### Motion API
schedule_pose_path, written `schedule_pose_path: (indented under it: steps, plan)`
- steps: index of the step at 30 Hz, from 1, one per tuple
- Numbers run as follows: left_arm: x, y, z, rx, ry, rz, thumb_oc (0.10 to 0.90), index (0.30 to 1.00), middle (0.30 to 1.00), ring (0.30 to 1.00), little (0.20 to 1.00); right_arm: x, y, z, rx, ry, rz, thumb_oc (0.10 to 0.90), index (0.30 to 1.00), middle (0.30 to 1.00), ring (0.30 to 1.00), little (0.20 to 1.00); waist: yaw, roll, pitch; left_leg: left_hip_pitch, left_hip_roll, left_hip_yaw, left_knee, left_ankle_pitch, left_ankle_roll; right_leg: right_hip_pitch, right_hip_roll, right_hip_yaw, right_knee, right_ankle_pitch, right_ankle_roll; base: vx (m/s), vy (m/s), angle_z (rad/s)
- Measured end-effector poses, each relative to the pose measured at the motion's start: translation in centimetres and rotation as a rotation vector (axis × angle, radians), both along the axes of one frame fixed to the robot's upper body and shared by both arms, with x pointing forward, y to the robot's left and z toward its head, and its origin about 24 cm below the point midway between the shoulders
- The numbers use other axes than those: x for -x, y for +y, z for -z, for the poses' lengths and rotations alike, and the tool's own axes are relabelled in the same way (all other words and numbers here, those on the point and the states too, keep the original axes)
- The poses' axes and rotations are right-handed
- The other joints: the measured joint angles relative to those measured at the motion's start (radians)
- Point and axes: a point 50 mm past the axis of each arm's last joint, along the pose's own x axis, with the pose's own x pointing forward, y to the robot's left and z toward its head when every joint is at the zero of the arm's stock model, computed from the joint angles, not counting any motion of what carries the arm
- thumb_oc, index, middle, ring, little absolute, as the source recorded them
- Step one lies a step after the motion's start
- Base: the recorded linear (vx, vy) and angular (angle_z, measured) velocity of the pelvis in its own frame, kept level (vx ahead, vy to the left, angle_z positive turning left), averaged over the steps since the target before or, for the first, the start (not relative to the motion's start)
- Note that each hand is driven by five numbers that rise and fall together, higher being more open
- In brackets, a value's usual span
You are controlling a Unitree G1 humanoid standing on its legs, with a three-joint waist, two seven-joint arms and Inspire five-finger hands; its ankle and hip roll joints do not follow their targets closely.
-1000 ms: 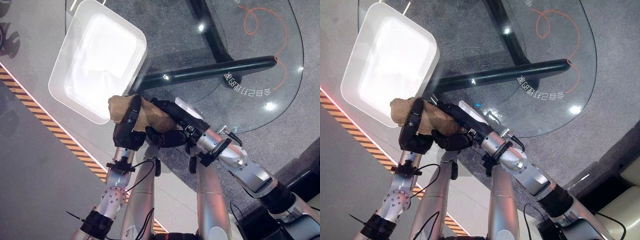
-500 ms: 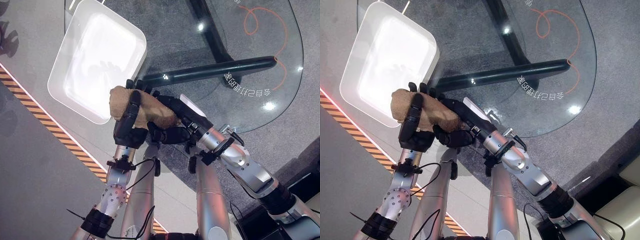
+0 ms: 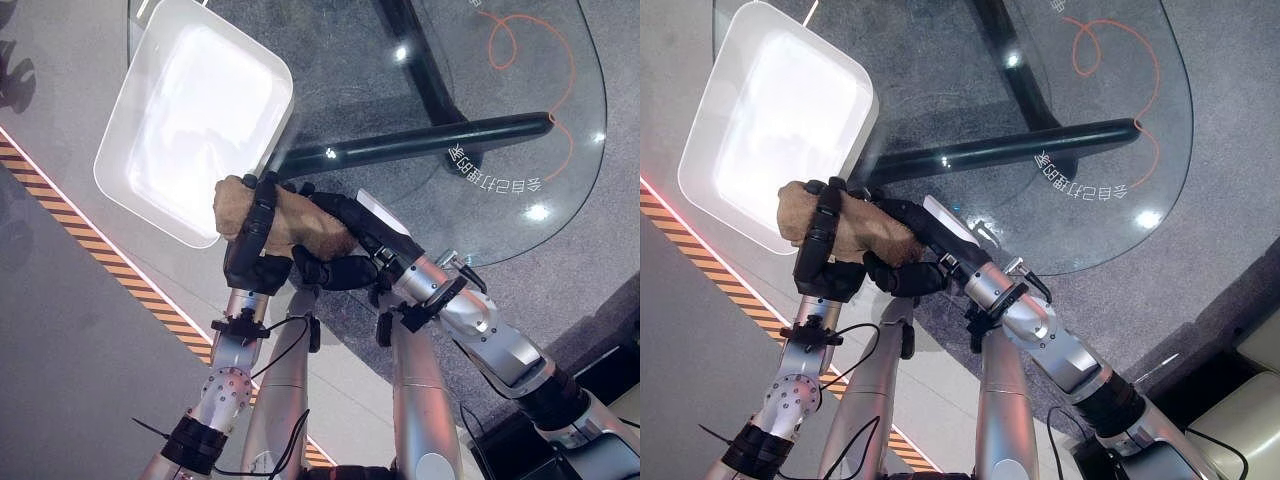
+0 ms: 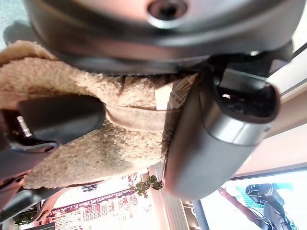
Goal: Wipe the table with a cloth and put it in the basket.
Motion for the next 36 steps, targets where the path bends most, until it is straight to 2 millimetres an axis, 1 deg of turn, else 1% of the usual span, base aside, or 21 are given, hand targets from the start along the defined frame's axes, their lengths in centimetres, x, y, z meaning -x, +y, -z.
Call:
schedule_pose_path:
  steps: [2,4,10,12,13,14,16,19,21,22,25,27,30,31,32,36]
  plan:
    - [0.0,0.0,0.0,0.0,-0.001,0.0,0.21,0.394,0.394,0.394,0.31,0.0,-0.1,0.0,-0.004,0.001,0.0,0.8,0.9,0.9,0.9,0.9,0.0,0.0,0.0,0.0,0.0,0.0,0.0,0.0,0.0,0.0,0.0,0.0,0.0,0.0,0.0,0.0,0.0,0.0]
    - [0.0,0.0,0.0,-0.002,-0.002,0.0,0.229,0.411,0.411,0.411,0.329,0.1,-0.2,0.2,-0.019,0.014,-0.002,0.8,0.9,0.9,0.9,0.9,0.0,0.0,0.0,0.0,0.0,0.0,0.0,0.0,0.0,0.0,0.0,0.0,-0.001,0.0,0.0,0.0,0.0,0.0]
    - [0.2,-0.3,-0.9,0.023,-0.052,0.013,0.276,0.451,0.451,0.451,0.376,0.6,-0.7,0.8,-0.205,0.14,-0.049,0.8,0.9,0.9,0.9,0.9,-0.001,-0.002,0.0,-0.001,0.0,0.0,0.001,-0.001,0.001,0.001,0.0,0.0,-0.002,0.001,0.001,0.0,0.0,0.0]
    - [0.3,-0.4,-1.3,0.044,-0.078,0.014,0.306,0.476,0.476,0.476,0.406,0.7,-0.7,0.9,-0.262,0.163,-0.061,0.8,0.9,0.9,0.9,0.9,-0.003,-0.004,0.0,-0.001,0.0,0.0,0.001,-0.001,0.001,0.001,0.0,0.0,-0.002,0.001,0.002,0.0,0.0,0.0]
    - [0.4,-0.6,-1.4,0.053,-0.086,0.017,0.309,0.479,0.479,0.479,0.409,0.7,-0.7,0.8,-0.281,0.167,-0.064,0.8,0.9,0.9,0.9,0.9,-0.004,-0.004,0.0,-0.001,0.0,0.0,0.002,-0.001,0.001,0.001,0.0,0.0,-0.002,0.002,0.002,0.0,0.0,0.0]
    - [0.4,-0.7,-1.6,0.063,-0.098,0.021,0.355,0.519,0.519,0.519,0.455,0.8,-0.7,0.7,-0.304,0.165,-0.068,0.8,0.9,0.9,0.9,0.9,-0.004,-0.004,0.0,-0.001,0.0,0.0,0.002,-0.001,0.001,0.001,0.001,0.0,-0.003,0.003,0.002,0.0,0.0,0.0]
    - [0.5,-0.8,-1.8,0.069,-0.108,0.025,0.375,0.535,0.535,0.535,0.475,0.8,-0.8,0.6,-0.317,0.154,-0.07,0.8,0.9,0.9,0.9,0.9,-0.003,-0.004,0.0,-0.001,0.001,0.001,0.002,-0.001,0.001,0.002,0.001,0.001,-0.006,0.004,0.003,0.0,0.0,0.0]
    - [0.5,-0.9,-2.0,0.073,-0.112,0.035,0.424,0.578,0.578,0.578,0.524,0.8,-1.0,0.4,-0.351,0.149,-0.065,0.8,0.9,0.9,0.9,0.9,-0.004,-0.004,0.0,0.0,0.003,0.001,0.002,-0.001,0.001,0.007,0.004,0.001,-0.016,0.01,0.004,0.0,0.0,0.0]
    - [0.5,-0.9,-2.0,0.081,-0.111,0.034,0.435,0.587,0.587,0.587,0.535,0.7,-1.5,0.1,-0.386,0.139,-0.059,0.8,0.9,0.9,0.9,0.9,-0.004,-0.005,0.0,0.0,0.003,0.001,0.002,-0.001,0.002,0.008,0.004,0.001,-0.018,0.011,0.004,0.0,0.0,0.0]
    - [0.5,-0.9,-2.0,0.083,-0.11,0.032,0.429,0.582,0.582,0.582,0.529,0.7,-1.6,0.0,-0.399,0.135,-0.059,0.8,0.9,0.9,0.9,0.9,-0.005,-0.005,0.0,0.0,0.003,0.001,0.002,-0.001,0.002,0.008,0.004,0.001,-0.018,0.011,0.004,0.0,0.0,0.0]
    - [0.7,-0.4,-1.5,0.086,-0.091,0.011,0.421,0.575,0.575,0.575,0.521,0.6,-2.4,-1.4,-0.508,0.082,-0.062,0.8,0.9,0.9,0.9,0.9,-0.009,-0.005,0.0,0.0,0.003,0.001,0.001,-0.001,0.002,0.009,0.004,0.001,-0.019,0.011,0.004,0.0,0.0,0.0]
    - [0.9,-0.2,-1.0,0.086,-0.072,0.005,0.418,0.573,0.573,0.573,0.518,0.6,-2.6,-2.4,-0.569,0.051,-0.08,0.8,0.9,0.9,0.9,0.9,-0.015,-0.006,0.0,0.0,0.003,0.001,0.001,-0.001,0.002,0.009,0.004,0.001,-0.02,0.011,0.005,0.0,0.0,0.0]
    - [1.1,-0.2,-0.4,0.082,-0.047,0.005,0.38,0.54,0.54,0.54,0.48,1.0,-2.6,-3.5,-0.624,0.009,-0.117,0.8,0.9,0.9,0.9,0.9,-0.024,-0.006,0.0,0.001,0.003,0.001,0.001,-0.001,0.002,0.011,0.004,0.0,-0.021,0.011,0.005,0.0,0.0,0.0]
    - [1.1,-0.2,-0.4,0.082,-0.044,0.009,0.353,0.516,0.516,0.516,0.453,1.1,-2.5,-3.6,-0.642,0.002,-0.129,0.8,0.9,0.9,0.9,0.9,-0.024,-0.006,0.0,0.002,0.004,0.001,0.001,-0.001,0.002,0.012,0.004,0.0,-0.022,0.011,0.005,0.0,0.0,0.0]
    - [1.1,-0.3,-0.4,0.081,-0.043,0.013,0.353,0.516,0.516,0.516,0.453,1.1,-2.5,-3.7,-0.653,-0.001,-0.133,0.8,0.9,0.9,0.9,0.9,-0.024,-0.006,0.0,0.003,0.004,0.001,0.0,-0.001,0.002,0.013,0.005,0.0,-0.022,0.011,0.005,0.0,0.0,0.0]
    - [1.1,-0.5,-0.4,0.082,-0.045,0.02,0.262,0.439,0.439,0.439,0.362,1.2,-2.4,-3.6,-0.67,0.003,-0.141,0.8,0.9,0.9,0.9,0.9,-0.024,-0.006,0.0,0.005,0.005,0.002,-0.001,-0.001,0.002,0.014,0.006,0.001,-0.024,0.012,0.004,0.0,0.0,0.0]
